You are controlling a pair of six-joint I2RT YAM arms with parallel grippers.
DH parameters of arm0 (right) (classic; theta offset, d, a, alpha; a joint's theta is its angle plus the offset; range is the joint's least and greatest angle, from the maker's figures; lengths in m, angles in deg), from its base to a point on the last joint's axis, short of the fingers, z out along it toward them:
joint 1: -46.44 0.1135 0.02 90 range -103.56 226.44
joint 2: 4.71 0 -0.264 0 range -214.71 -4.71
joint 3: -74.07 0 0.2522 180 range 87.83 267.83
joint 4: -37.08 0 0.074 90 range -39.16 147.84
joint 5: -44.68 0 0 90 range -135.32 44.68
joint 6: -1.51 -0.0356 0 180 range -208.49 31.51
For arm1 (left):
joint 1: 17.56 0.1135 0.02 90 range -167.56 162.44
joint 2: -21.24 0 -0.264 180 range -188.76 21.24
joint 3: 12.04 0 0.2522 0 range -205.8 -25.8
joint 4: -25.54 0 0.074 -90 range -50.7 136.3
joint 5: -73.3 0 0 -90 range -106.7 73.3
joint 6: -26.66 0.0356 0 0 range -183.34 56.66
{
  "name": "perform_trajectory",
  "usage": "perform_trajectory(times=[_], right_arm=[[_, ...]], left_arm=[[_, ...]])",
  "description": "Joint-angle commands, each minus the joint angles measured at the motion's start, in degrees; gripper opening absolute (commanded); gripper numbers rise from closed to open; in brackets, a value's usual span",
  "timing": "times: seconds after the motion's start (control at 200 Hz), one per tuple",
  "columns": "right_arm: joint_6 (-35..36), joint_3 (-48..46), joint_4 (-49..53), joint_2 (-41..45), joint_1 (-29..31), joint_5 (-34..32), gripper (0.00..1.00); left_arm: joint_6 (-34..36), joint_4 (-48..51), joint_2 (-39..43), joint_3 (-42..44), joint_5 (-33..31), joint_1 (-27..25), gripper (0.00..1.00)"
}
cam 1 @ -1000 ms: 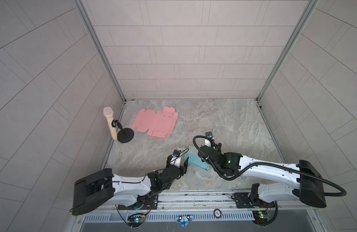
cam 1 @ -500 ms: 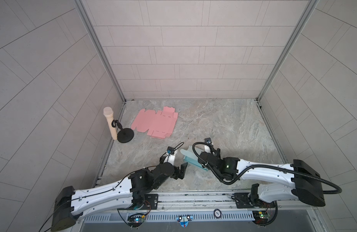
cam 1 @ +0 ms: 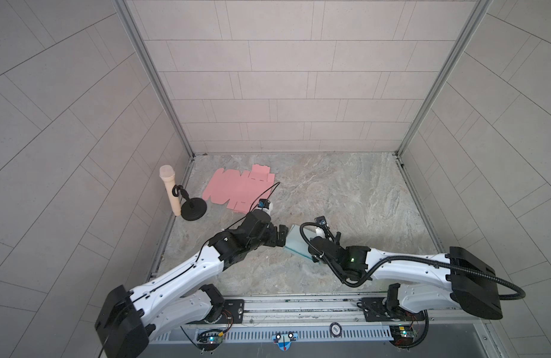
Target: Fold the paper box
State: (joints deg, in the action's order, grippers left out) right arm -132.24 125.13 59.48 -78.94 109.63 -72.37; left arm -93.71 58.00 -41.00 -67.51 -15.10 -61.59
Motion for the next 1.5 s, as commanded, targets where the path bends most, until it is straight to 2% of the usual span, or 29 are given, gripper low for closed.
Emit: perform_trajectory(times=[0.0,0.195,0.315,0.466,0.621,0.776,0.941,1.161,1.492], right_arm=[[-1.1,-0.8,-0.8,0.3,-0.4,0.6,0.41],[-1.3,-1.4,-1.1,0.7,-1.0,1.8,0.4],[-1.1,-1.3,-0.5,0.6,-1.4,2.6,0.39],[-4.1,-1.3,1.6,1.9,-2.4,3.3,0.4],[-10.9,-1.5,6.0,7.2,-2.7,2.1,0.56],[-16.5,-4.8,5.9,11.7,-2.8,4.7,0.7],[-18.6,-4.4,5.2,10.8,-2.8,8.8,0.71],[-21.0,-6.2,0.6,7.5,-2.8,10.7,0.7],[-22.3,-8.0,0.8,5.0,-2.9,10.4,0.68]], left_arm=[[3.9,-2.5,-5.5,-2.7,4.6,1.3,1.0],[4.0,-7.4,-14.6,-1.7,8.3,1.8,1.0],[3.8,-10.1,-17.7,-0.3,9.5,1.7,1.0],[3.7,-11.9,-19.3,1.1,10.1,1.8,1.0],[3.7,-13.0,-19.9,2.3,10.7,1.8,1.0],[3.8,-13.7,-20.4,3.5,10.7,1.8,0.99],[3.3,-15.5,-21.0,4.8,11.1,1.7,0.95],[3.3,-16.2,-21.2,5.4,11.2,1.6,0.86],[3.4,-16.5,-20.7,6.6,11.0,1.4,0.73]])
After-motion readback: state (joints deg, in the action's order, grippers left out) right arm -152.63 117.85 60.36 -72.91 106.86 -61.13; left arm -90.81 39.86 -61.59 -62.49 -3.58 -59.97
